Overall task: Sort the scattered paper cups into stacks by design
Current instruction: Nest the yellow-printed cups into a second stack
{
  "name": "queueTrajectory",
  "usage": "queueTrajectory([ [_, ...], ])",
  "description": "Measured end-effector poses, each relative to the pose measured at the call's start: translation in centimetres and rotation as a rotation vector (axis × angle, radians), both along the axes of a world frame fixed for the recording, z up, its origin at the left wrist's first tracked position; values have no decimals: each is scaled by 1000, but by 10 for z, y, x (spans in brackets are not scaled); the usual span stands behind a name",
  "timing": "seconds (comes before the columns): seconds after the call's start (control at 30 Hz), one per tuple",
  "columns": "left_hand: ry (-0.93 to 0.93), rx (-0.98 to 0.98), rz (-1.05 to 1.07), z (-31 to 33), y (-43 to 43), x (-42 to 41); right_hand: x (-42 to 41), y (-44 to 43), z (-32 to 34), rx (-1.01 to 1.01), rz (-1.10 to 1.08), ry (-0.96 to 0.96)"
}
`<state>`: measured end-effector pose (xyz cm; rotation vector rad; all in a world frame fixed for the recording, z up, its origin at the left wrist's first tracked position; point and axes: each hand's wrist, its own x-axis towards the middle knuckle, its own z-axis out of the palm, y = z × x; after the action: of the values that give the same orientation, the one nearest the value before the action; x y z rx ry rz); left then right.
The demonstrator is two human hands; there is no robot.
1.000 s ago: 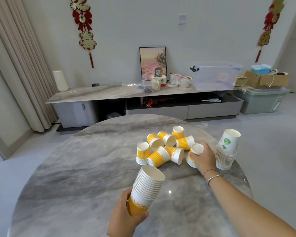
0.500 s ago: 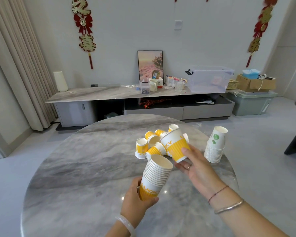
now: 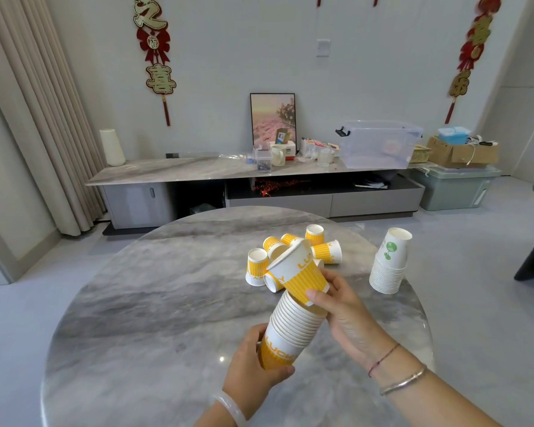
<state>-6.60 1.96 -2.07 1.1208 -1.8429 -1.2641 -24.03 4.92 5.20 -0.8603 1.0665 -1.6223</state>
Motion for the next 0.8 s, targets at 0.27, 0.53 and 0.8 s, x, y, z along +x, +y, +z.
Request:
queueTrajectory([
  [0.27, 30, 7, 35, 1, -2, 2, -5, -1, -7, 33, 101, 368],
  [0.53, 1, 9, 34, -1, -3, 5, -2, -8, -2, -31, 152, 363],
  [0.8, 39, 58, 92, -6, -11, 12, 0, -19, 3, -125, 54, 610],
])
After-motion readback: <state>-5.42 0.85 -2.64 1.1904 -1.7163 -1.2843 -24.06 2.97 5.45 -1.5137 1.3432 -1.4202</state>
